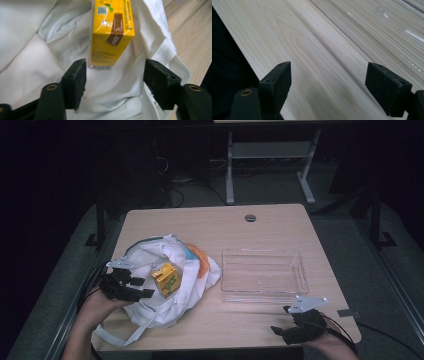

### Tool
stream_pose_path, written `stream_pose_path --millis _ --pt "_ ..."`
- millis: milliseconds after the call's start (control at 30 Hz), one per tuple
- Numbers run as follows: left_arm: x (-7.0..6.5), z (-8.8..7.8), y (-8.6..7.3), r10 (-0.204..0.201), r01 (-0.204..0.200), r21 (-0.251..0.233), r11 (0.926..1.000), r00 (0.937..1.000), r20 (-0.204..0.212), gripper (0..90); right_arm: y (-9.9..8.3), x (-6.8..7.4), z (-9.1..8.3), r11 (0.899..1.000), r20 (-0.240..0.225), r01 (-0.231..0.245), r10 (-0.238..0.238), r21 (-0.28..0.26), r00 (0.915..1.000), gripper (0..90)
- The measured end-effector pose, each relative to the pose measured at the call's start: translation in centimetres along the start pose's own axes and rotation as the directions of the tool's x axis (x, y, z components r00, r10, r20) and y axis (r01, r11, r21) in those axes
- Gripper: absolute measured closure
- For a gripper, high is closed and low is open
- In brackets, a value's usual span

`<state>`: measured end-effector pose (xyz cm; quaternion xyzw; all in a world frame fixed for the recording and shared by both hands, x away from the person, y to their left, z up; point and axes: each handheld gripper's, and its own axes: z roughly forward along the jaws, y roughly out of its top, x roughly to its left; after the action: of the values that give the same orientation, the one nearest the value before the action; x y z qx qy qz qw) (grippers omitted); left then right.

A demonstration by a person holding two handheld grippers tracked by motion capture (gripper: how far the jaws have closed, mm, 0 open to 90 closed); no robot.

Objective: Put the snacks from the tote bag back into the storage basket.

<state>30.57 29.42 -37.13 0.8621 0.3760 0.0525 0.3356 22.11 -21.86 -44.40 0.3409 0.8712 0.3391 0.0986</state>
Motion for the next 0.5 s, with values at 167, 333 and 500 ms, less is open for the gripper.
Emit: stream_pose_path --millis 167,333,500 --pt "-0.5 -0.8 1.3 0.012 -0.012 0.019 0.9997 0.9998 -0.016 27.8 0.0 0.0 0.1 1.0 -0.001 0.002 -0.002 0.003 1.0 20.8" --pt "-0.5 -1.3 2.7 0.007 -0.006 0.043 0.9991 0.9997 -0.022 25.9 0.1 0.0 0.2 1.0 0.001 0.001 -0.001 0.003 1.0 20.7" --pt "-0.6 -1.0 3.9 0.011 -0.009 0.063 0.998 0.9996 -0.025 25.8 0.1 0.0 0.2 1.0 0.002 -0.001 0.001 0.005 1.0 20.7"
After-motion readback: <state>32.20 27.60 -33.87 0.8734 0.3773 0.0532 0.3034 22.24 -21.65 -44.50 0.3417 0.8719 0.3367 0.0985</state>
